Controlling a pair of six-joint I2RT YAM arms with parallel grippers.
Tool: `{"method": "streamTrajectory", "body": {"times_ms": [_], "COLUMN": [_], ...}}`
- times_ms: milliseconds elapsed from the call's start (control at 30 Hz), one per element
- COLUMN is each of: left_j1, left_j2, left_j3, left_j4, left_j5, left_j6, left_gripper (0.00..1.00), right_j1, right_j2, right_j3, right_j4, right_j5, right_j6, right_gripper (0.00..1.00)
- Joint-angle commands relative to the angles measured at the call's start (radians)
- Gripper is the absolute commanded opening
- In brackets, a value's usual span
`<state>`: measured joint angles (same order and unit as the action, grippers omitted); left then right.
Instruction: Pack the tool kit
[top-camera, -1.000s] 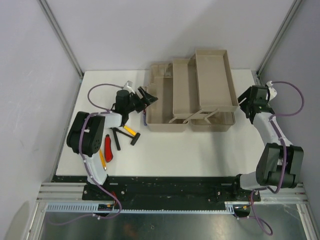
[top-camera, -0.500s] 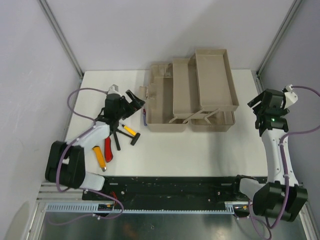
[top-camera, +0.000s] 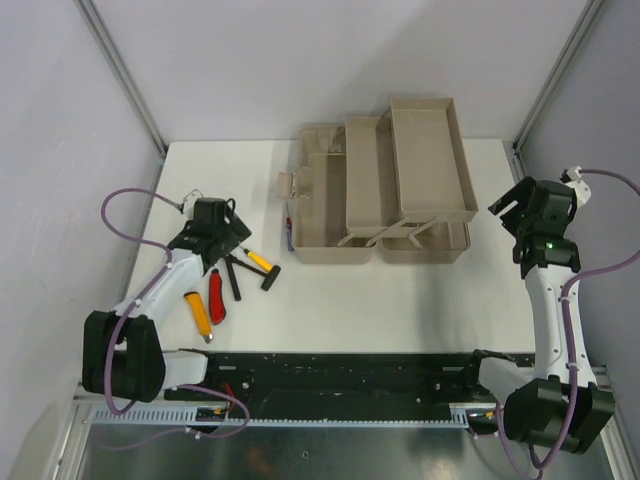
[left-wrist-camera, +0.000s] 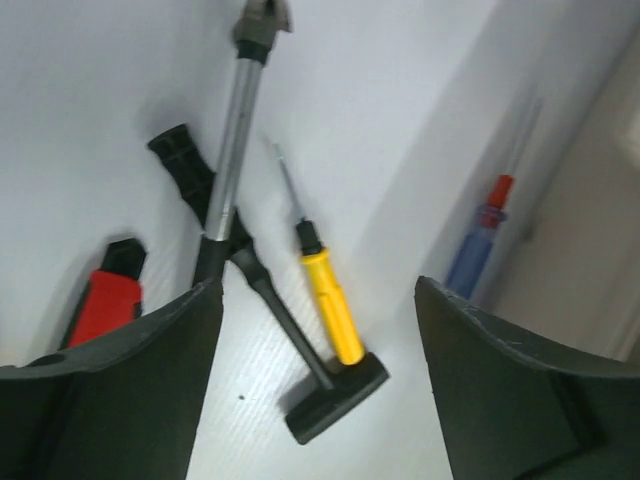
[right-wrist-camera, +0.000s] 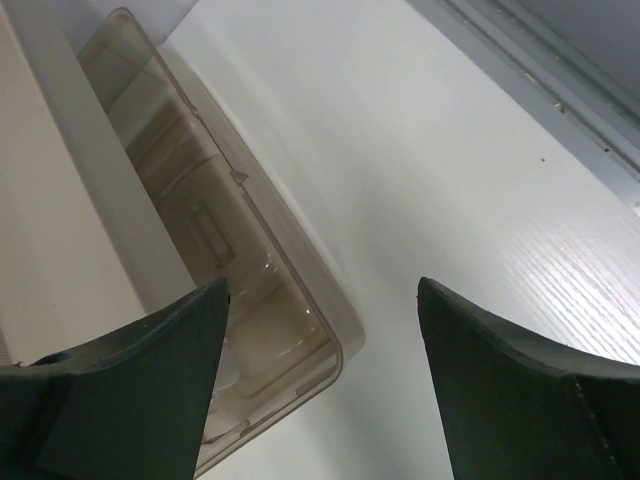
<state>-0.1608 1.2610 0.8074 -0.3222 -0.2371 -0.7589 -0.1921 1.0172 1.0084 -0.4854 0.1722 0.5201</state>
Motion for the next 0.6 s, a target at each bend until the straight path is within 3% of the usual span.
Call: {"method": "streamTrajectory", "body": {"times_ms": [0,267,567], "left_j1": [0.024,0.043,0.069], "left_j2": [0.037,0.205,0.325], "left_j3": [0.004,0.084,0.144], "left_j4": [-0.062,-0.04,0.066], "left_j5": [-0.076,-0.14,-0.109], "left_j6": [0.045,0.126,0.223], "left_gripper": [0.79,0.69,0.51], "right_j1": [-0.004,-0.004,-0.005], "right_j2": [0.041,0.07,0.091], "right_j3": [0.035,0.035,0.036], "right_j4": [0.035,0.036,0.04], "right_j5": [-0.06,-0.057,-0.042], "right_j6": [-0.007,-0.022,-0.023], "right_gripper": [0.8,0.8,0.79]}}
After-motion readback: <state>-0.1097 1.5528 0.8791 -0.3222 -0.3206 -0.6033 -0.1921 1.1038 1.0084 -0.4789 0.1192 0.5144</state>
